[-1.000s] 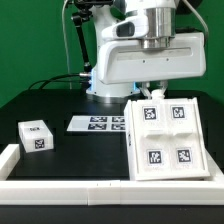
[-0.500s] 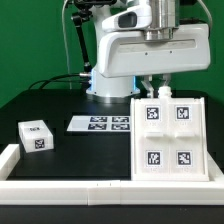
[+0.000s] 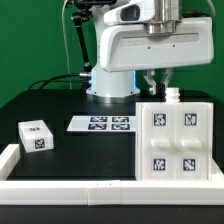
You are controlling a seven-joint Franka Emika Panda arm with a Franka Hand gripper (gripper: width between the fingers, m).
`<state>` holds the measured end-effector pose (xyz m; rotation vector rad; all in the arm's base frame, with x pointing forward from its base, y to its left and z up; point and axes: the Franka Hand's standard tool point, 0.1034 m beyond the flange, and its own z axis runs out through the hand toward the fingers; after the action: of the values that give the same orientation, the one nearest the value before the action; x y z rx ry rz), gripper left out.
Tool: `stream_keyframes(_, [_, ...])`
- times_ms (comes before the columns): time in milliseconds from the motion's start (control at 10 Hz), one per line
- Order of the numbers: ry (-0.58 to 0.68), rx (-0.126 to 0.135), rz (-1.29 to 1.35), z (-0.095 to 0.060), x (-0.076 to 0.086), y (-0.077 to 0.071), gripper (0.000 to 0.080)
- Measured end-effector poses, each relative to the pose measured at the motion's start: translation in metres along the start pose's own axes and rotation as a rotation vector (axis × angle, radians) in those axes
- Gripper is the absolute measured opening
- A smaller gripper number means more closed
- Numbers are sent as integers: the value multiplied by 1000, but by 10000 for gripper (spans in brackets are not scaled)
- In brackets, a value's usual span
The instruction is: Assemble cabinet
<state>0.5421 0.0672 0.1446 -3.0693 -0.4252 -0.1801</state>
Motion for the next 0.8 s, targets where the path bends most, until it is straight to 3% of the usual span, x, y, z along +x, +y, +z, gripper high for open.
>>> stream_keyframes(400, [-17, 7, -5, -7, 15, -1, 1])
stream_keyframes(500, [-18, 7, -5, -7, 14, -2, 130])
stream_keyframes(600, [-18, 7, 3, -3, 11, -3, 130])
stream_keyframes(700, [-20, 6, 6, 9, -7, -6, 265])
stream_keyframes(800, [-35, 3, 3, 17, -35, -1, 449])
